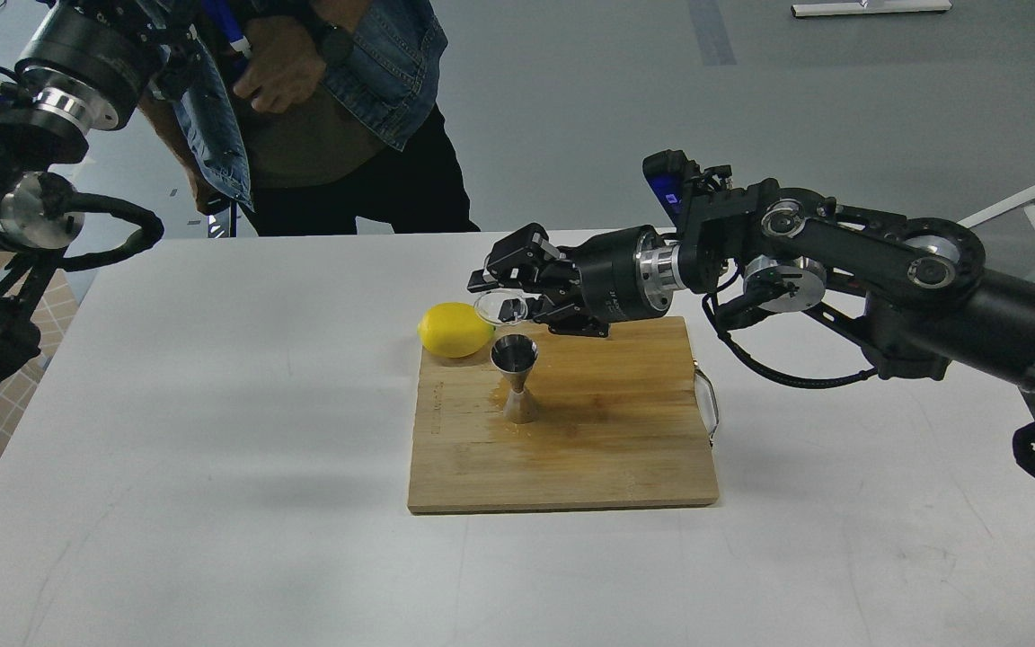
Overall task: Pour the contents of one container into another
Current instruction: 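Hold the tipped glass over the jigger with the right gripper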
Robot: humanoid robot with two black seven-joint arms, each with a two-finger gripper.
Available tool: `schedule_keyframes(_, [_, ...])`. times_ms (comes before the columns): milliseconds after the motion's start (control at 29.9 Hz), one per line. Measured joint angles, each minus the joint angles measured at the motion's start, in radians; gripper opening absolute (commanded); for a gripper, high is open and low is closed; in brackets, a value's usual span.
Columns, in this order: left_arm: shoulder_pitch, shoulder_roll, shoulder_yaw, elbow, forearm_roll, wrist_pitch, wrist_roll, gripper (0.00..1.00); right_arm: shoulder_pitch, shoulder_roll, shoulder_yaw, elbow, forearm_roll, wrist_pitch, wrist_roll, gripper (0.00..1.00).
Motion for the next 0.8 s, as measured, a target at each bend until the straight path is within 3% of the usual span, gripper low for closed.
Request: schedule_keyframes(802, [-0.008,-0.003,0.000,0.006,0.000,0.000,0.001,0.98,-0.004,-0.001,0.007,-0.014,0.026,0.028,0.000,0.43])
